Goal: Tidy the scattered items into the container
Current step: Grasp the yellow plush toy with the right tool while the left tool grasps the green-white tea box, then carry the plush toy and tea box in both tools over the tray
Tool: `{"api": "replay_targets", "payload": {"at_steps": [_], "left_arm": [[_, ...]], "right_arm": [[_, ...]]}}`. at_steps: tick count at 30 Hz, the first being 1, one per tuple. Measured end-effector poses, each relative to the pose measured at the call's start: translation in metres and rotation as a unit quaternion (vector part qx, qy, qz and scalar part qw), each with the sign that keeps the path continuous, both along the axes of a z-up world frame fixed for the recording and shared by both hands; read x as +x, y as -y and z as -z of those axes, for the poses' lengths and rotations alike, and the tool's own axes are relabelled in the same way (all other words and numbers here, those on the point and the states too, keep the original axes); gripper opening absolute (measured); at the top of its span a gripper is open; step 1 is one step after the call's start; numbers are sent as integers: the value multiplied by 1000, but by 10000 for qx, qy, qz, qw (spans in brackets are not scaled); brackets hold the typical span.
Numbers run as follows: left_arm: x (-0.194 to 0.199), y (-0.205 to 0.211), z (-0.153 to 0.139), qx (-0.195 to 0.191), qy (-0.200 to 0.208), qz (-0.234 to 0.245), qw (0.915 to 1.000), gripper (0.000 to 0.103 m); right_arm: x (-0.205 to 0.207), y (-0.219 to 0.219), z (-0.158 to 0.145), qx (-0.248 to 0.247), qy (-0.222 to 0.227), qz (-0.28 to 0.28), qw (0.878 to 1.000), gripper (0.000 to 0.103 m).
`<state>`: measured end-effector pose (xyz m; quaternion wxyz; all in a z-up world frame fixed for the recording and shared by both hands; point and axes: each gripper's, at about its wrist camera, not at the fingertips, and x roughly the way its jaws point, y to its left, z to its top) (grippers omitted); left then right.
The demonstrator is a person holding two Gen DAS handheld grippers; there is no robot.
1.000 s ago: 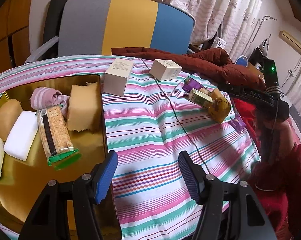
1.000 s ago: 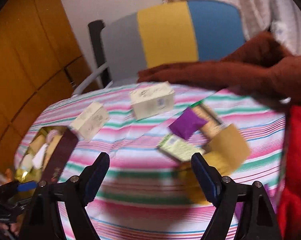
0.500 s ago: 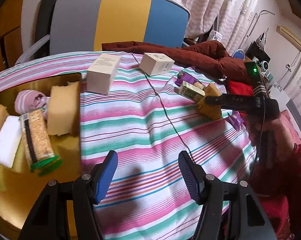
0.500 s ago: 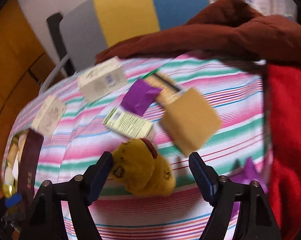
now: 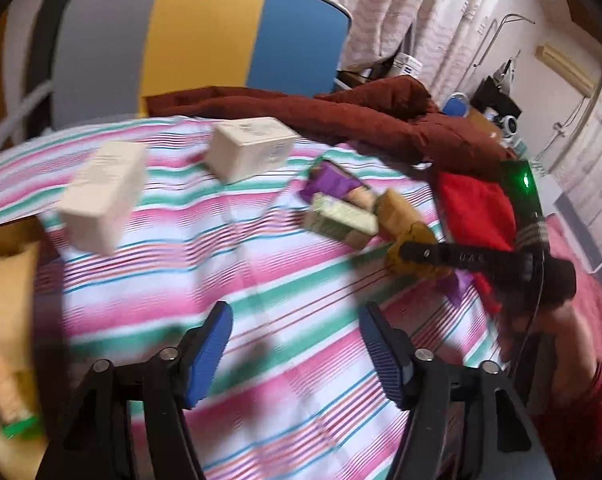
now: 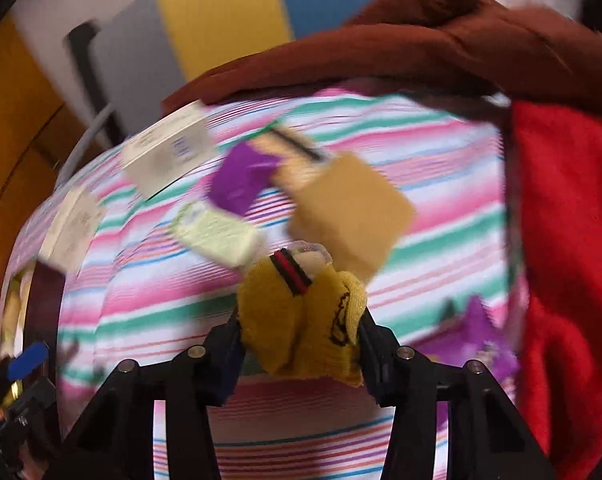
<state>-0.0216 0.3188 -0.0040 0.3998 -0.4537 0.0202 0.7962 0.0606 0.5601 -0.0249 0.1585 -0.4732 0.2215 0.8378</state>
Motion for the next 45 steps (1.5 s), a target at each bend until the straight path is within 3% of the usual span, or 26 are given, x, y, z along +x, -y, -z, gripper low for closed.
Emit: {"api": "replay_targets", "payload": {"at_steps": [3,7,11,17,23,25,26,34,38,45], "left_arm": [[-15,-30,6,121,370,-42,9992,75],[-38,-67,17,120,876,-238,9958,77],[-61,-96,33,68,1542,-628,9860,77],[-80,-126,48,-48,1897,-1014,9766,77],[-79,-143,47,-404,1353,-617,9881,74],[-72,-142,47,-645,965,-398,9924,61],[-69,-140,46,-639,835,-297,9940,60],[-60,-119,38,-666,654,-53,9956,36],[-49,-107,34,-863,270,111,9958,33],[-37,-77,34,-750,77,66,9971,32]], "right_arm": [[10,-18,0,-224,-43,341,9992,50],[10,-19,0,-264,-71,394,9989,50],[7,-22,1,-303,-75,446,9985,50],[9,-27,3,-468,-112,507,9976,50],[7,-27,4,-485,-112,489,9976,50],[7,-28,4,-504,-118,492,9974,50],[7,-28,4,-505,-119,493,9974,51],[5,-26,5,-455,-94,454,9979,50],[5,-28,5,-459,-96,443,9979,50],[4,-23,6,-393,-79,331,9986,50]]}}
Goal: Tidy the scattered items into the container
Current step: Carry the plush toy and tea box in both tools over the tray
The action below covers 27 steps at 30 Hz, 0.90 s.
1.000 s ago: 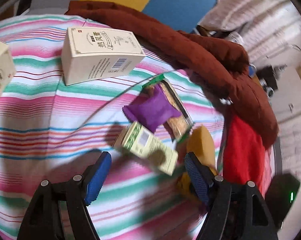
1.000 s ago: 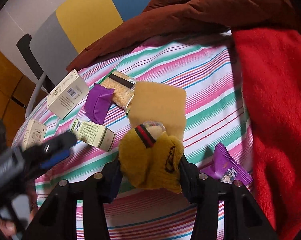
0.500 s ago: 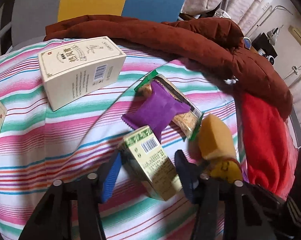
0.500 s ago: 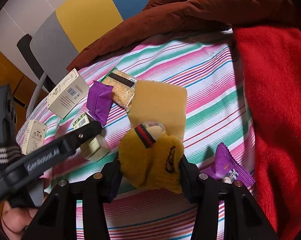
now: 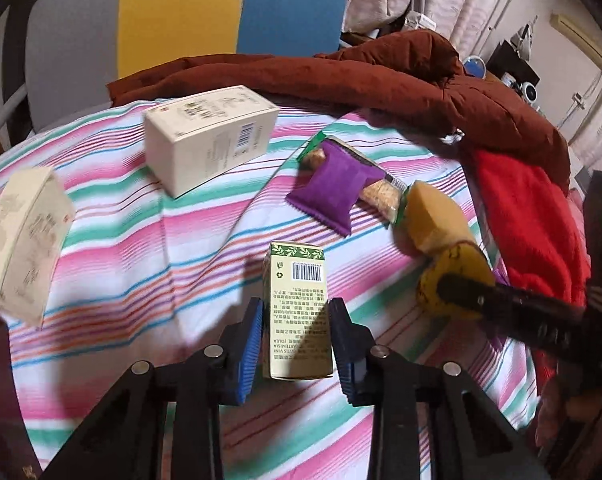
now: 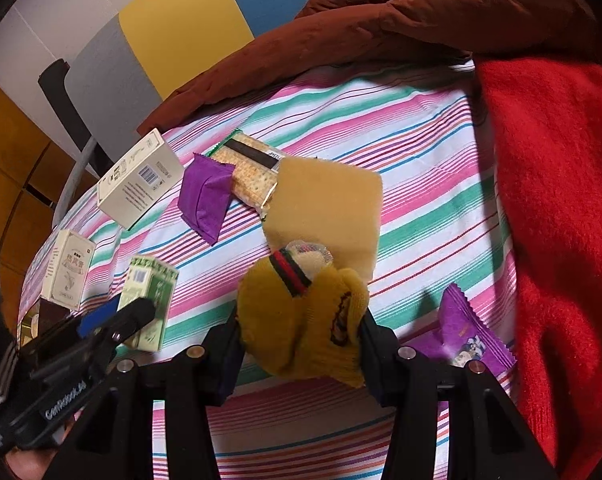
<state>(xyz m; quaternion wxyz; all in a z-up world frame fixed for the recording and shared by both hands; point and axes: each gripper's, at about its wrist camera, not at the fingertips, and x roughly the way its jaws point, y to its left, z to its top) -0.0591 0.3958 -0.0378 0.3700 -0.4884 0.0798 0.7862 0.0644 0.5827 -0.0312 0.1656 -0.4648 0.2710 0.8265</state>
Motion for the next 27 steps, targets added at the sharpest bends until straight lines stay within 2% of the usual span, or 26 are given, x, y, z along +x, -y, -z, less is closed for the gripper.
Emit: {"api": "replay_targets", "payload": {"at_steps": [10,22,27], "left_arm": [[27,54,0,371,-83,-97,9992,32],[54,117,-3,771,119,-391,9962,32],[67,138,-16,912,-69,-375,9951,32]], "right_arm": [[-11,25,0,-21,-109,-638,9979,50],[-13,51,-7,324,-177,-1119,9930,50],[-16,59,-12,589,-263,-1270,9898,50]]}}
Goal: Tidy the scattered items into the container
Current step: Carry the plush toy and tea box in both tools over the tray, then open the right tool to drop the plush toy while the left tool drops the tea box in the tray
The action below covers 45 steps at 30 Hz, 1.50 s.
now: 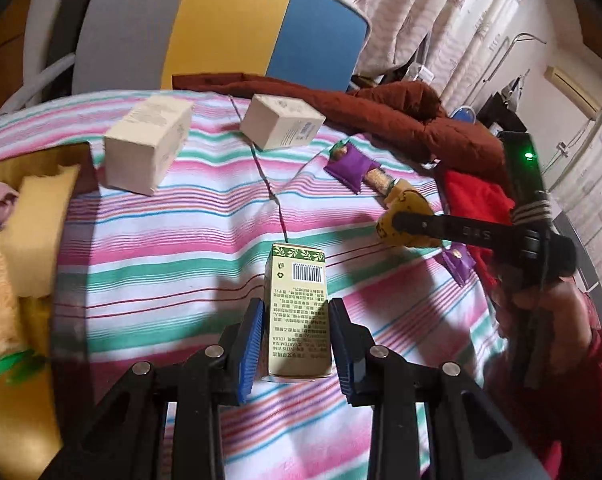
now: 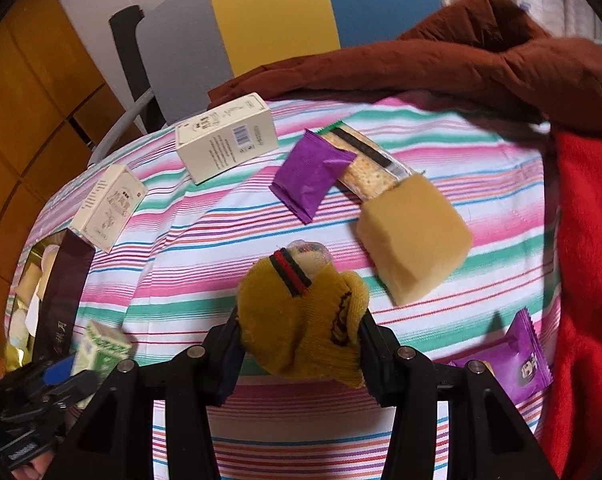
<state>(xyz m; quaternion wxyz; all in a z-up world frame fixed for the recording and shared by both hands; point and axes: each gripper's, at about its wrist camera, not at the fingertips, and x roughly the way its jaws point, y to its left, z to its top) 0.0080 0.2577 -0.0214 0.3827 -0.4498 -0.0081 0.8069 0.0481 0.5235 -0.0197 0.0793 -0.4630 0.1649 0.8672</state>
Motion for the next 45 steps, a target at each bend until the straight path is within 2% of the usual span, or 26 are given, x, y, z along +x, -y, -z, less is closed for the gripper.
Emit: {"api": "replay_targets", "payload": {"at_steps": [3,8,12,20,26,31,39,45], "left_arm": [[9,14,-10,78,-163,32,9998,32],[16,45,-22,220,-270,-65,9994,32],[16,70,-29,331,-315,-236,9987,32],[13,128,-34,402,-394,-732,9957,32],[9,177,-31,348,-435,-1223,9909,32],[0,219,-22,325,-260,-1714,9843,32],[-9,262,-7,-33,-181,-2102,9775,32],[-11,271,-1,-491,-281,-2093,9762,32]], "right_arm": [[0,7,-8,229,-208,-81,9995,50],[5,29,-33,1021,-772,-258,9914,50],[6,43,-44,1180,-967,-328,9877,50],[2,103,-47,820,-906,-862,9888,50],[7,171,-62,518,-1151,-1557,9797,51],[2,232,-66,236,-1151,-2199,9684,51],[-7,319,-60,27,-1004,-3048,9471,52],[-25,358,-47,-124,-814,-3297,9405,54]]}}
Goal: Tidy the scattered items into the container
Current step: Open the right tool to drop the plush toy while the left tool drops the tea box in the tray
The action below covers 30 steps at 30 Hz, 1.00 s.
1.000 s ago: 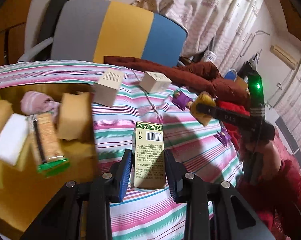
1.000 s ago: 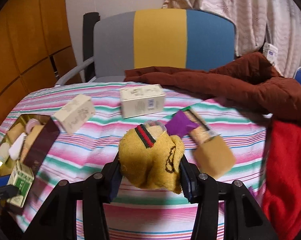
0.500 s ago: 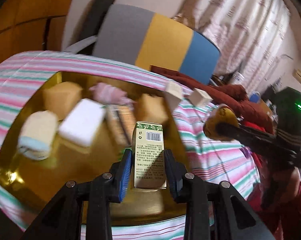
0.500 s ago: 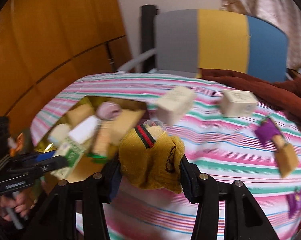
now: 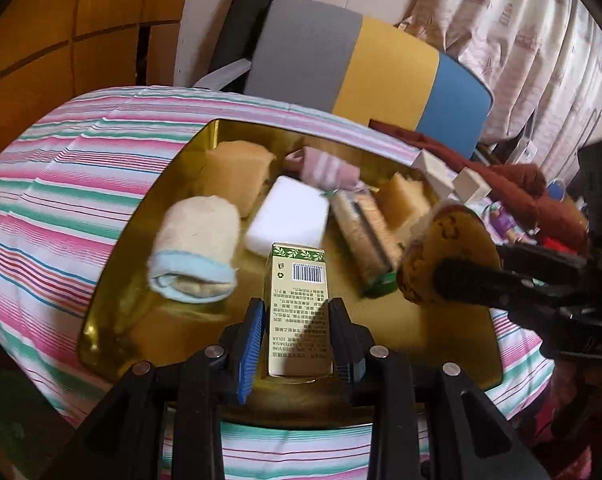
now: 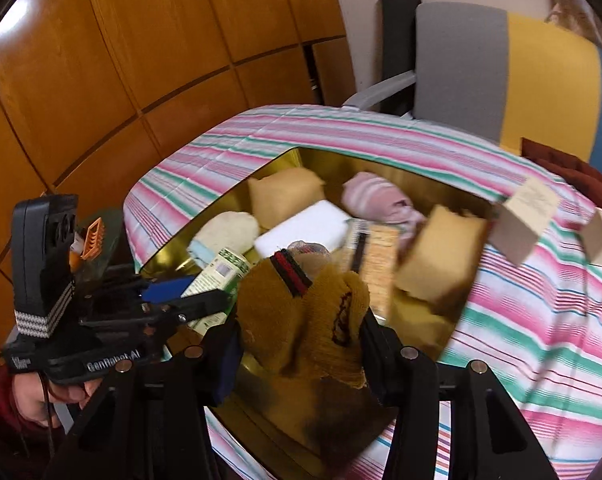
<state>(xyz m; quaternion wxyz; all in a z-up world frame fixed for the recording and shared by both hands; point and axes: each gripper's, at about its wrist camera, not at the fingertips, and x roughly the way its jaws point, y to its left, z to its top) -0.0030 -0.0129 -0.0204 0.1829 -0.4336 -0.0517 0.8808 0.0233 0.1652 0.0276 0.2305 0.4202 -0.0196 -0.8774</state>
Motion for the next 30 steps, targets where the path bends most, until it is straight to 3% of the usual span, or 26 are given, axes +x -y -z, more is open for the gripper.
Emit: {"api": "replay_targets", "payload": {"at_steps": [9,16,18,22,24,30], "left_arm": [[-1,19,7,-160,112,-166,9997,32],[-3,28,9,-535,33,-343,9980,32],[0,32,8,-467,33,-449,9979,34],[6,43,1,15,79,-645,9979,54],[9,49,-3,198,35,-779,9968,55],[11,59,-12,353,-117,-1112,9931,55]], "right_arm": [[-15,22,15,-178,355,-52,9992,54],[-20,36,22,-229,493,-167,9984,58],[-19,39,23,-286,496,-154,9982,65],[-16,36,21,-461,444,-90,9979,68],[-15,31,18,-548,400,-24,9977,75],[-11,14,10,-639,302,195,9973,76]]}}
